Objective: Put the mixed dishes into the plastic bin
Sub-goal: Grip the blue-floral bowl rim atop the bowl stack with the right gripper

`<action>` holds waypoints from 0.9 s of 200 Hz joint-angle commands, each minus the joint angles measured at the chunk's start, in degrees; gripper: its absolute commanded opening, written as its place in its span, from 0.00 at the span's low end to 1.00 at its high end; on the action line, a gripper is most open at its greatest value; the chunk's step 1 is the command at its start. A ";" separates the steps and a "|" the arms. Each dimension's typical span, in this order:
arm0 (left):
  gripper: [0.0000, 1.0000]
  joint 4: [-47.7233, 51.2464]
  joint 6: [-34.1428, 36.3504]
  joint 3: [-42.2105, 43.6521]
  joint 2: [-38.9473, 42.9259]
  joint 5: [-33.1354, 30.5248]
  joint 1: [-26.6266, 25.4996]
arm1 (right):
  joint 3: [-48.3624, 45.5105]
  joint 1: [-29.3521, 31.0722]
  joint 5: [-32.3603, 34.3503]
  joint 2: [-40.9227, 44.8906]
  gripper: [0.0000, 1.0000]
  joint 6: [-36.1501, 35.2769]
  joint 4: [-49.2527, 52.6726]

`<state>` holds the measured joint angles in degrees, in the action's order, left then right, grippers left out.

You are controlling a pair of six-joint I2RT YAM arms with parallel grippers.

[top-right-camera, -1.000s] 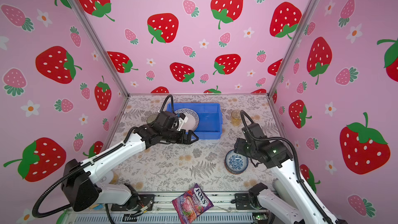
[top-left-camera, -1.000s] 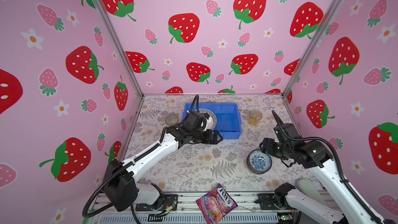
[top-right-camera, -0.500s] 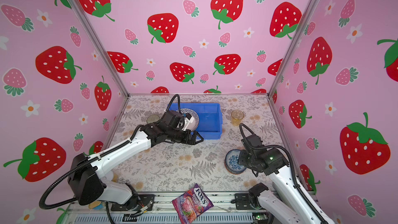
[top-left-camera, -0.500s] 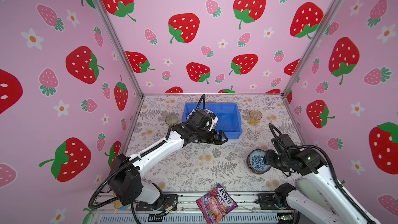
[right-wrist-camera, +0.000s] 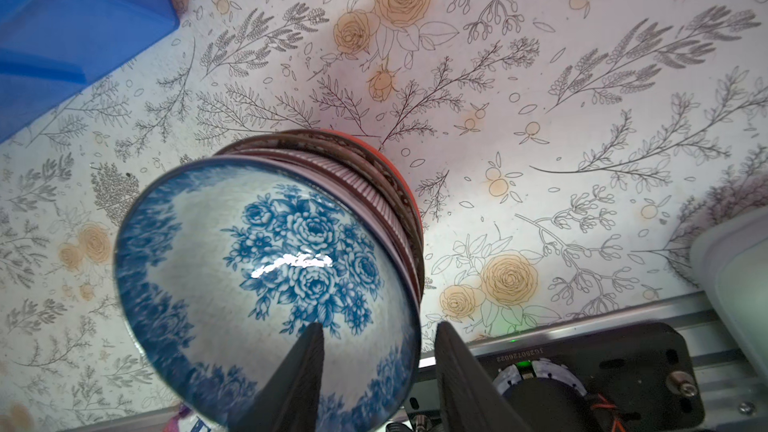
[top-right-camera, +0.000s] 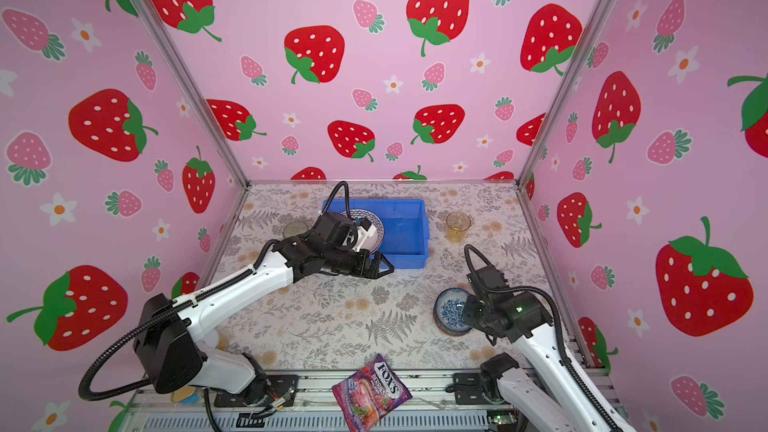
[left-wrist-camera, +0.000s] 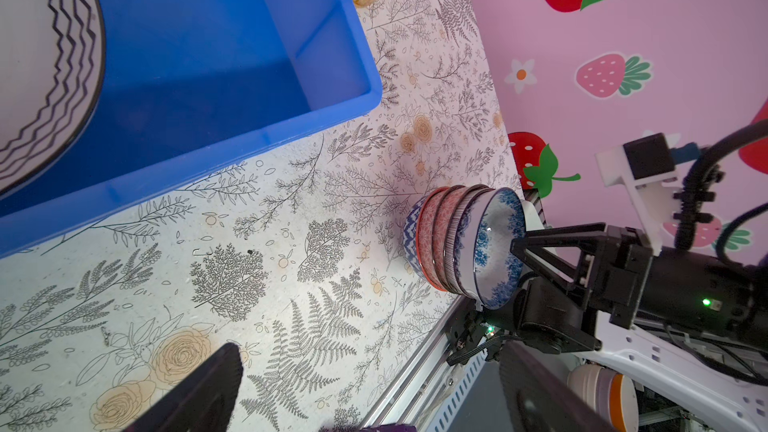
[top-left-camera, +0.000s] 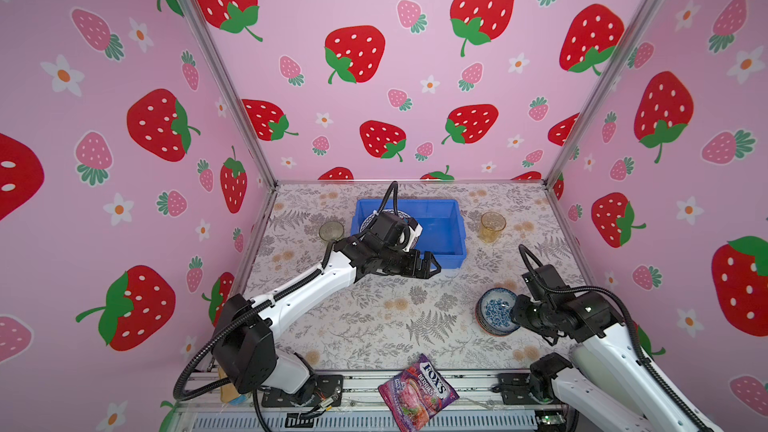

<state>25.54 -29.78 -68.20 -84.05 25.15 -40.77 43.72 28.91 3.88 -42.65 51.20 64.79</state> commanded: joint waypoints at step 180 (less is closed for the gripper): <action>0.99 0.04 -0.54 -0.88 -0.74 0.26 -0.23 | -1.27 -5.18 -4.49 -0.32 0.14 -5.81 -3.01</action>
<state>25.52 -30.09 -68.20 -84.05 25.10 -40.77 42.96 23.83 0.95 -43.00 45.45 62.85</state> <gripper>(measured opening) 0.990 0.153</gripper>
